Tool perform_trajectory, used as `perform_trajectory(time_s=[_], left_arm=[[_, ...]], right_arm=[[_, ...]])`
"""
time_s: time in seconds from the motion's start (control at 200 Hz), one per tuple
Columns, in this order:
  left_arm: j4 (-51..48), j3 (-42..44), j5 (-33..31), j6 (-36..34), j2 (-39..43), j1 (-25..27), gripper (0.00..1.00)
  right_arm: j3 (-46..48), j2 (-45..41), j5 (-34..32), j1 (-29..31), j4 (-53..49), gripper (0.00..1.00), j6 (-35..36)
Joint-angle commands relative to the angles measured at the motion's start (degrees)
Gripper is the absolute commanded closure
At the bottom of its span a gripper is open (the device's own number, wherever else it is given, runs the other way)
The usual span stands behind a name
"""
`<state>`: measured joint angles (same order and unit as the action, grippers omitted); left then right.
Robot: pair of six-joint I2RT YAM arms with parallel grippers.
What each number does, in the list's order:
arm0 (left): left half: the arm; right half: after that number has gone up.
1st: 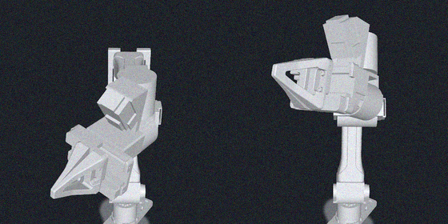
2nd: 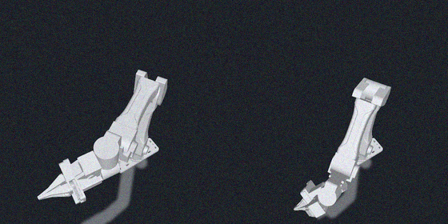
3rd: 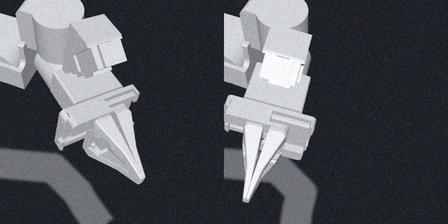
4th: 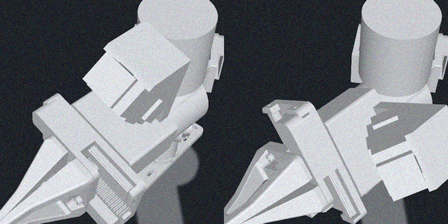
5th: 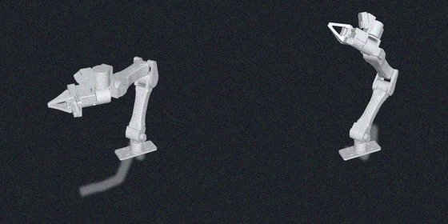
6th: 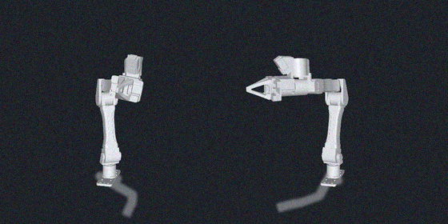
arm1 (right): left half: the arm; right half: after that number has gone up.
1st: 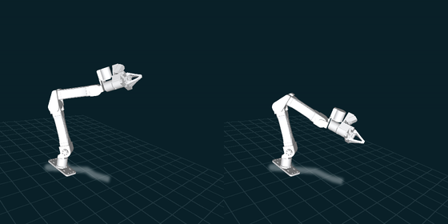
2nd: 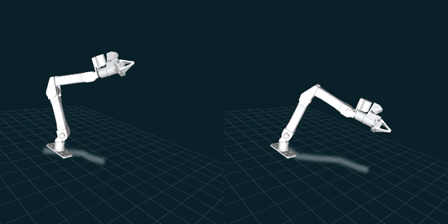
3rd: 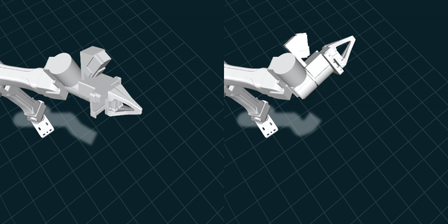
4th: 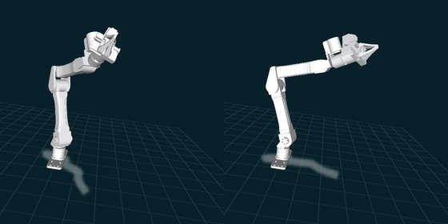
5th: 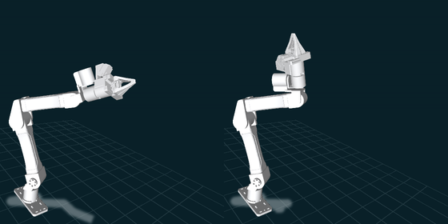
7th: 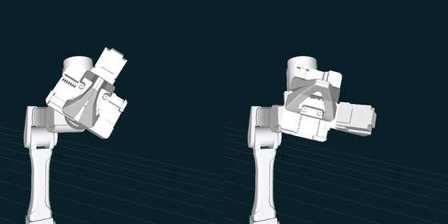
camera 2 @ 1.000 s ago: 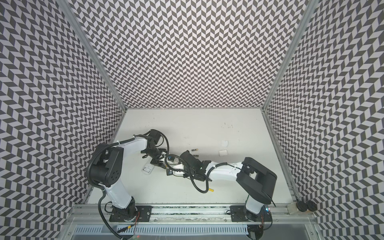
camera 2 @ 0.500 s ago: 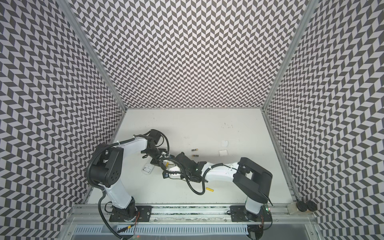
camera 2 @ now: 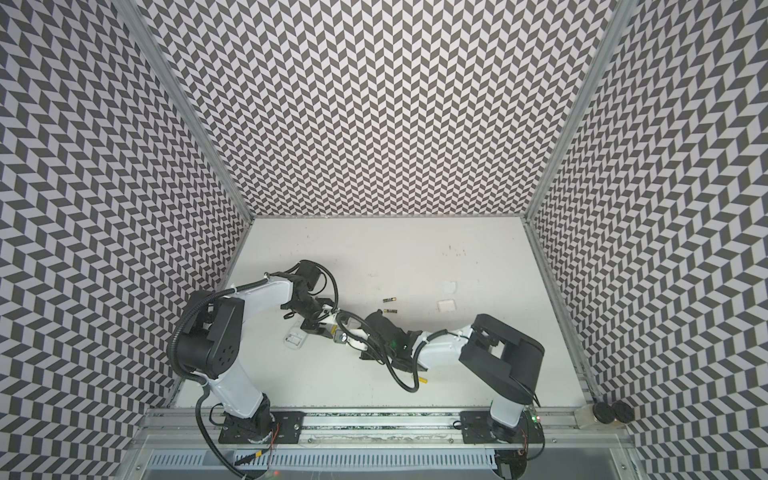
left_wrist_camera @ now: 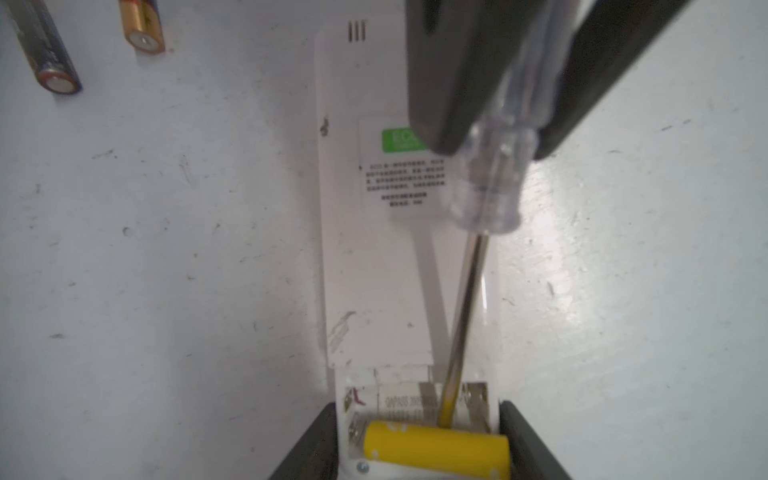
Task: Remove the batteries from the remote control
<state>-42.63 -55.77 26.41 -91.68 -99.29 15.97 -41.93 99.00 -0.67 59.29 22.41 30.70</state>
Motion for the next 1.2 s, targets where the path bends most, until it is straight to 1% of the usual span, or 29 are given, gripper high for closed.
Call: perform_trajectory(time_s=[0.0,0.12,0.21,0.32,0.386,0.481,0.591,0.631,0.651,0.716,0.811,0.881,0.946,1.006,1.046,1.116,1.192], left_arm=[[-1.7,0.9,2.0,-0.3,2.4,-0.2,0.28],[-2.3,1.1,3.2,0.2,4.4,-0.3,0.14],[-2.4,0.1,3.8,1.7,5.7,-0.8,0.12],[-2.2,-0.5,4.4,2.9,6.6,-1.9,0.12],[-1.8,-0.1,3.6,3.3,6.7,-2.0,0.13],[-2.1,0.3,3.3,3.5,6.8,-2.1,0.13],[-0.7,1.7,2.8,3.5,7.1,-2.4,0.11],[0.0,2.1,2.8,3.2,6.9,-2.6,0.07],[0.3,2.3,2.8,3.0,6.6,-2.6,0.01],[1.7,2.9,3.1,1.6,5.3,-2.1,0.0],[4.2,2.8,3.0,1.9,2.8,-0.3,0.0],[5.7,2.3,3.7,2.9,1.2,0.8,0.01],[6.9,2.0,4.0,3.4,0.0,1.6,0.06],[8.0,2.0,3.6,4.3,-1.5,2.2,0.17],[7.9,1.7,3.1,5.1,-2.6,2.5,0.28],[7.4,1.4,2.6,6.3,-3.9,2.9,0.51],[5.4,0.4,3.9,8.5,-4.2,2.9,0.67]], right_arm=[[1.7,-2.2,2.7,-1.4,12.4,1.0,-9.0],[2.5,-1.9,2.4,-1.7,16.2,1.0,-10.8],[2.0,-2.6,3.4,-2.6,16.6,1.0,-11.5],[1.8,-2.4,7.0,-3.2,17.3,1.0,-11.5],[0.9,-2.0,9.5,-3.1,15.4,1.0,-10.7],[0.3,-3.8,8.5,-3.0,9.5,1.0,-8.0],[0.2,-6.4,7.7,-2.9,1.5,1.0,-3.1],[-0.1,-6.7,7.4,-2.9,-1.8,1.0,-1.6],[0.1,-7.1,7.2,-2.8,-3.0,1.0,-1.2],[2.2,-9.3,6.5,-2.9,-3.9,1.0,-1.6],[6.1,-14.0,5.5,-3.4,-3.4,1.0,-3.5],[7.3,-16.6,4.4,-3.6,-6.4,1.0,-3.5],[8.5,-19.1,2.0,-3.6,-9.1,1.0,-3.8],[10.5,-22.5,0.2,-4.1,-9.1,1.0,-5.0],[11.8,-24.6,-0.3,-4.9,-9.1,1.0,-6.3],[13.5,-27.7,-1.3,-6.5,-9.2,1.0,-8.5],[13.7,-30.3,-2.2,-8.4,-10.0,1.0,-10.3]])
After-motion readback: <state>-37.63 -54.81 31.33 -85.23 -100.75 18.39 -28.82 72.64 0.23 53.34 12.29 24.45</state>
